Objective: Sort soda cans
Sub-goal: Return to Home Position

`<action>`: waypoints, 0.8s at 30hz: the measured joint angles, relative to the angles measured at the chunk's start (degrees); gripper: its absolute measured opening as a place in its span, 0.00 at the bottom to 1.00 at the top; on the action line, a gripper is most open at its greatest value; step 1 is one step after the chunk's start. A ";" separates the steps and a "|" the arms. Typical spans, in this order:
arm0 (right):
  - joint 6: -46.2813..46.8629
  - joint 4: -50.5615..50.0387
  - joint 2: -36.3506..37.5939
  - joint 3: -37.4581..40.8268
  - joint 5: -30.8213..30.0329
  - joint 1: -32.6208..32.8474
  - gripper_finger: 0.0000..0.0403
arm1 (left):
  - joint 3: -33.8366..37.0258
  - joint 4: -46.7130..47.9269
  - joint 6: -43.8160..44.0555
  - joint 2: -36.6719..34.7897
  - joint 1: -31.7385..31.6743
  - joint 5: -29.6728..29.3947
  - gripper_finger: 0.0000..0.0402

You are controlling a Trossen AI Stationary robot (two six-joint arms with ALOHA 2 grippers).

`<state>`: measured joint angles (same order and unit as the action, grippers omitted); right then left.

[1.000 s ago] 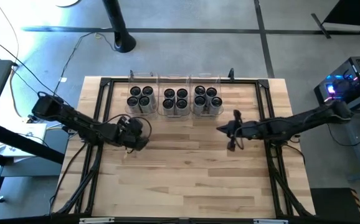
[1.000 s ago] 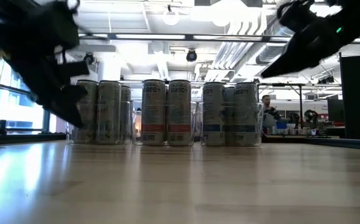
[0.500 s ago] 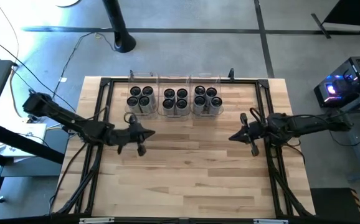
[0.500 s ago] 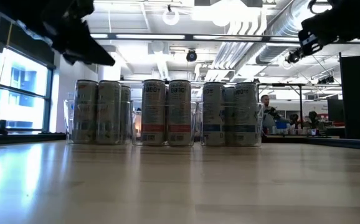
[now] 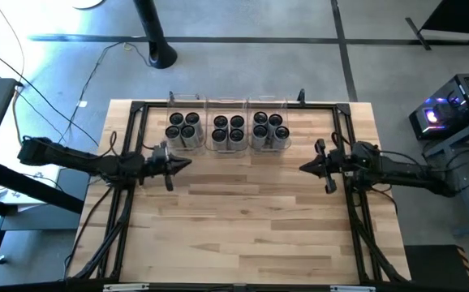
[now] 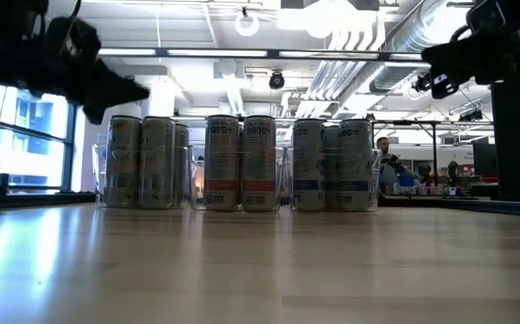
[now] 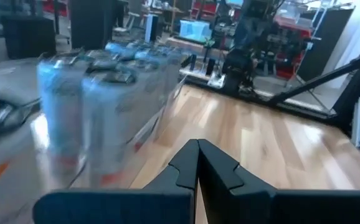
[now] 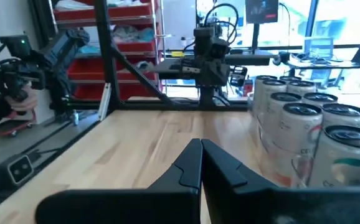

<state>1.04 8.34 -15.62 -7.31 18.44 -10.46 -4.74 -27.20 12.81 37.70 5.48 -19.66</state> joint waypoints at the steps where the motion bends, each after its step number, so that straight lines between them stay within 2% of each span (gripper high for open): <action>1: -0.16 0.10 0.29 0.29 0.38 -0.66 0.00 | 1.29 0.67 -0.02 -1.74 -0.50 0.09 0.00; 4: -0.41 -0.48 2.19 0.85 1.32 -2.35 0.00 | 4.15 1.14 0.10 -5.51 -1.82 0.71 0.00; 9: 1.38 -0.66 5.99 0.79 5.83 -4.33 0.00 | 4.05 6.08 -0.88 -11.39 -3.61 4.77 0.00; 13: 3.01 -3.28 9.22 0.79 9.85 -4.83 0.00 | 4.07 8.12 -5.11 -15.33 -4.45 8.86 0.00; 18: 3.52 -10.21 13.37 0.77 10.28 -4.83 0.00 | 4.05 11.94 -10.84 -20.20 -5.22 11.44 0.00; 20: 4.49 -9.85 15.52 1.85 10.14 -4.83 0.00 | 4.05 14.08 -11.42 -22.26 -5.86 11.22 0.00; 24: 6.61 -3.66 15.36 6.07 10.38 -4.83 0.00 | 4.05 18.72 -10.68 -26.30 -6.65 11.68 0.00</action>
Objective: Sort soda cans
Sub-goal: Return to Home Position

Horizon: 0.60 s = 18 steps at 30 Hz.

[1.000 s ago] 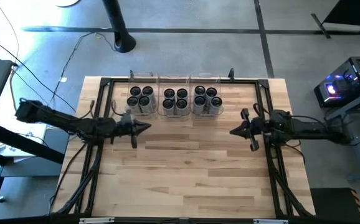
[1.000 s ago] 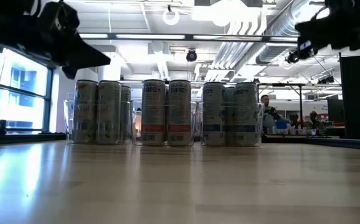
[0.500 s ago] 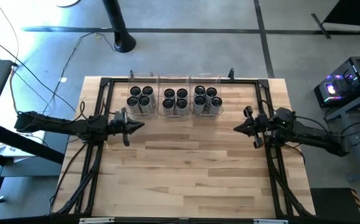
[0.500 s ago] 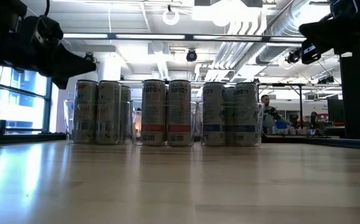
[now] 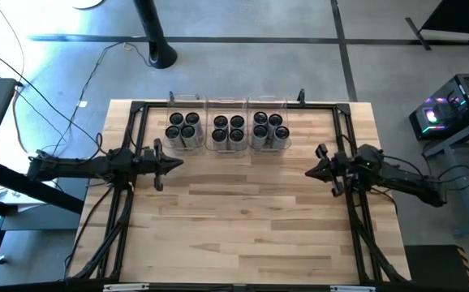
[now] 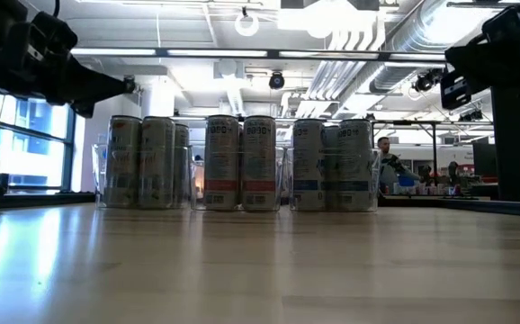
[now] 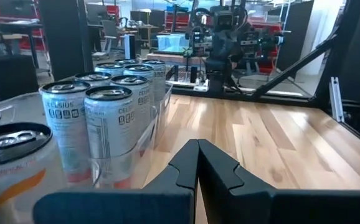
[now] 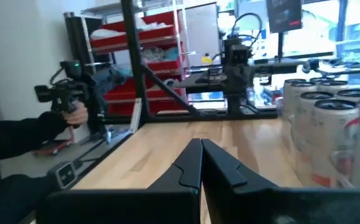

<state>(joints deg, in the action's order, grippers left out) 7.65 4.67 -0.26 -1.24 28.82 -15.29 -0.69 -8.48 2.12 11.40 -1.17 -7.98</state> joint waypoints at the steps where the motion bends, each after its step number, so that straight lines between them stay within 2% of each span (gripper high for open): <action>1: 0.52 0.90 0.06 0.69 -0.11 0.00 0.00 | 0.00 1.01 0.28 -0.90 0.00 0.03 0.00; 5: 1.27 0.99 0.07 0.66 -2.24 0.02 0.00 | 0.00 3.82 1.93 -3.93 0.00 -0.03 0.00; 10: 3.22 4.69 0.07 0.66 -6.33 2.17 0.00 | 0.00 2.98 4.37 -4.65 0.11 -0.17 0.00; 12: 4.61 4.63 0.07 0.66 -11.30 4.38 0.00 | 0.00 2.85 6.12 -4.59 0.11 -0.12 0.00; 15: 6.31 3.12 -0.09 0.66 -22.44 8.87 0.00 | 0.00 2.90 7.72 -4.57 0.11 -0.10 0.00; 18: 4.08 -0.14 -0.10 0.68 -27.30 13.36 0.00 | 0.00 3.05 7.77 -4.57 0.11 -0.20 0.00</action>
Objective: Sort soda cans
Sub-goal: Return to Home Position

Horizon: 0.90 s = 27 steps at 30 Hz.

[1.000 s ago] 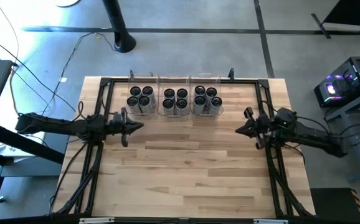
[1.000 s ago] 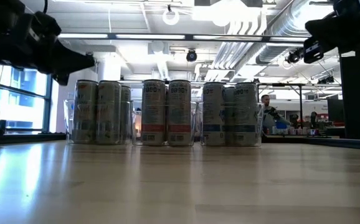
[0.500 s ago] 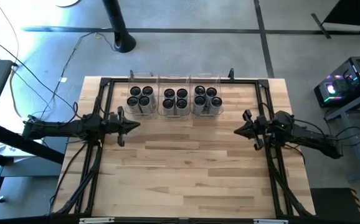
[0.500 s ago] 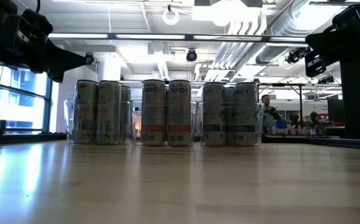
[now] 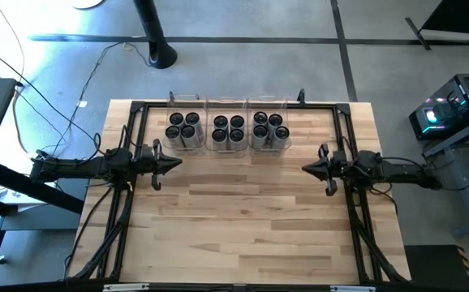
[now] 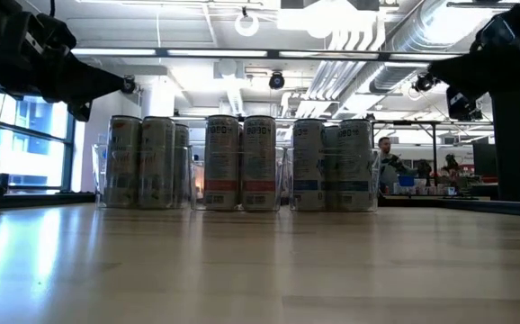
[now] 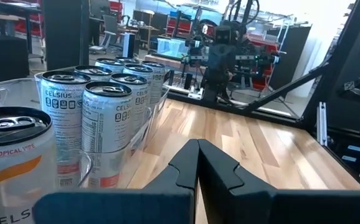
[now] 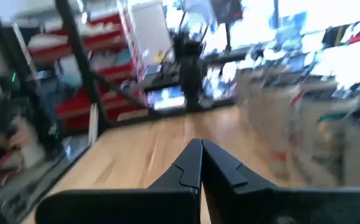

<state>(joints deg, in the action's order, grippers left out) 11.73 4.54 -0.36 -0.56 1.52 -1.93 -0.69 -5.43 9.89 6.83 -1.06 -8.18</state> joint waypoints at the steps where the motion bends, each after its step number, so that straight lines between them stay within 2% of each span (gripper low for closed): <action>1: -0.46 -1.31 0.00 0.01 -0.40 1.22 0.00 | 0.00 0.00 0.00 0.00 0.00 -0.03 0.00; 5: -0.13 -3.91 -0.70 -0.06 -0.92 4.58 0.00 | 0.00 0.01 0.00 0.00 0.00 -0.06 0.00; 9: -1.47 -3.97 -1.06 -0.06 -1.34 5.11 0.00 | 0.00 0.89 -0.52 0.00 0.00 -0.07 0.00; 16: -1.90 -4.07 -1.09 -0.08 -1.35 5.11 0.00 | 0.00 3.83 -9.86 0.31 0.00 -0.09 0.00; 27: -1.66 -4.13 -1.11 -0.08 -1.35 5.11 0.00 | 0.00 3.85 -10.05 0.33 0.00 -0.09 0.00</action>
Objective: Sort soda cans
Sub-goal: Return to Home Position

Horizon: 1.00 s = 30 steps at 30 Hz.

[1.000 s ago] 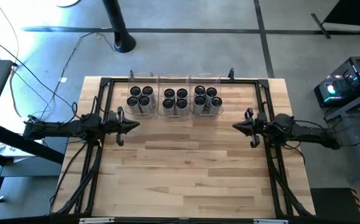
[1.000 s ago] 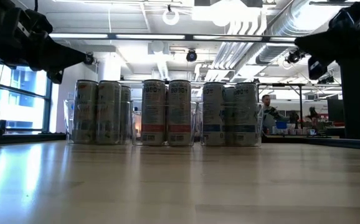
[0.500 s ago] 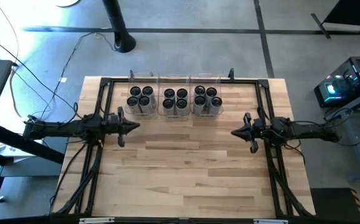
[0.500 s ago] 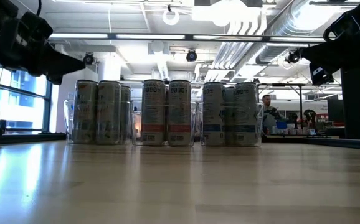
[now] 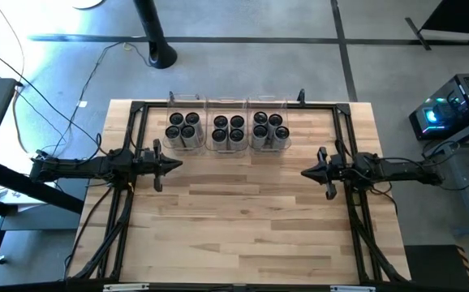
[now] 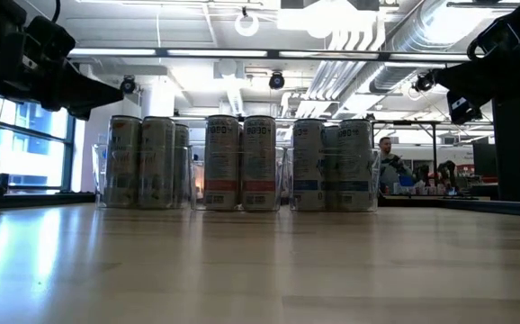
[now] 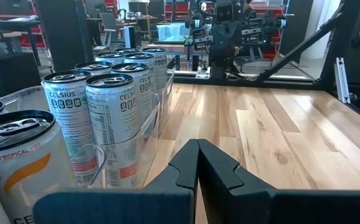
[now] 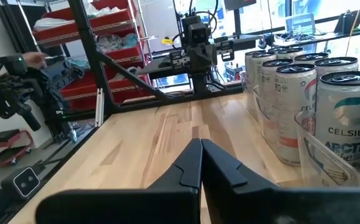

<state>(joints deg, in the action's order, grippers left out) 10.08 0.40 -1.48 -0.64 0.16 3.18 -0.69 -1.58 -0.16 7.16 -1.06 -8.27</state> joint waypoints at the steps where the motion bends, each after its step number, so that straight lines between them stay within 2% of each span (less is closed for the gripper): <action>1: -0.01 0.00 0.01 0.00 0.00 0.03 0.00 | 0.00 0.01 0.02 0.01 0.00 0.00 0.00; 6: -0.03 0.06 1.44 0.00 -0.02 1.96 0.00 | 0.00 0.00 0.02 -0.54 0.41 -0.06 0.00; 12: -0.03 0.35 1.44 0.04 -0.04 1.72 0.00 | -0.04 -0.30 -0.03 -7.02 2.01 0.44 0.00; 16: -0.03 0.48 1.46 0.07 -0.11 0.22 0.00 | -0.06 -3.96 -0.07 -7.00 1.64 0.04 0.00; 30: -0.03 0.33 0.77 0.07 -0.15 -1.33 0.00 | 0.00 -2.54 -0.07 -6.73 1.60 0.00 0.00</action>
<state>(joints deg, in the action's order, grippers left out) 10.04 0.74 -0.71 -0.58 0.01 1.85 -0.69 -4.12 -0.23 0.43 0.54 -8.27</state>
